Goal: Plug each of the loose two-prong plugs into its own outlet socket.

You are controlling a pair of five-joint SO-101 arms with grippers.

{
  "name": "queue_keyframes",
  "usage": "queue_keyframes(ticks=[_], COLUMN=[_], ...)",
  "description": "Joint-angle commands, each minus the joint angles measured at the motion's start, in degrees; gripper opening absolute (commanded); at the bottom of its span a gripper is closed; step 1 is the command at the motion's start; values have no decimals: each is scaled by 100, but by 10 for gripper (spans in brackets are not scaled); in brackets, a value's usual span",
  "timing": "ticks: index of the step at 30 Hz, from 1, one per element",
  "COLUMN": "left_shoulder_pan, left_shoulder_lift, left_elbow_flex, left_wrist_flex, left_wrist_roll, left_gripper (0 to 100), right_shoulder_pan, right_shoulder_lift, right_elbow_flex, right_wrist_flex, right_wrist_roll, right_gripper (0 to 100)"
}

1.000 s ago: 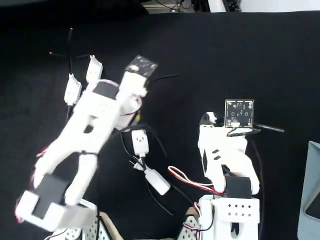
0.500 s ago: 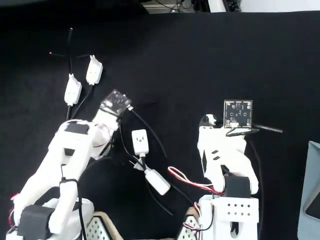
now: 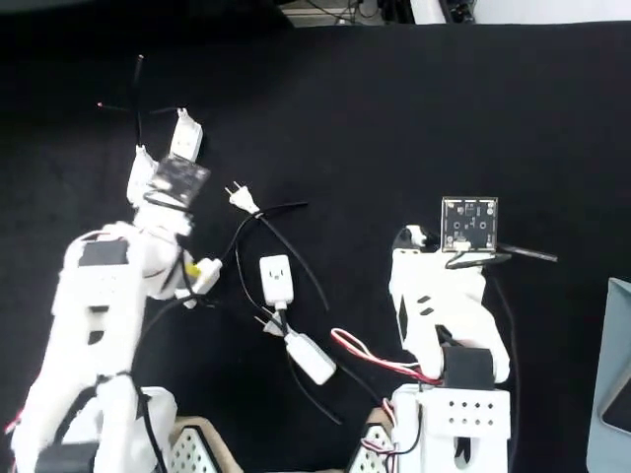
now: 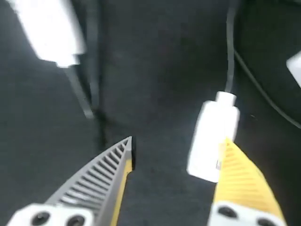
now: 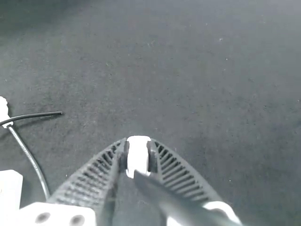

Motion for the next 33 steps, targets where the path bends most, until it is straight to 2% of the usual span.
queue_keyframes(ticks=[1, 4, 9, 12, 15, 18, 23, 29, 33], left_shoulder_pan=[-435, -374, -251, -251, -207, -13, 514, 1262, 1130], left_shoulder_lift=[-888, -897, -598, -360, -281, -448, -1231, -2321, -2989], left_elbow_flex=[-251, 92, 796, 927, 989, 1015, 1086, 2044, 2273], left_wrist_flex=[70, -79, -897, -1108, -1073, -686, -62, -9, 35], left_wrist_roll=[-35, -44, -26, -26, -26, -26, 431, 448, 457], left_gripper=[285, 285, 285, 285, 285, 285, 285, 285, 285], right_shoulder_pan=[-9, -9, -9, -9, -9, -9, -9, -9, -9], right_shoulder_lift=[-57, -57, -57, -57, -57, -57, -57, -57, -57], right_elbow_flex=[-48, -48, -48, -48, -48, -48, -48, -48, -48], right_wrist_flex=[-26, -26, 0, 9, 9, 0, 0, 9, 9], right_wrist_roll=[18, 18, 18, 18, 18, 9, 9, 9, 9], right_gripper=[13, 13, 13, 13, 13, 13, 13, 13, 13])
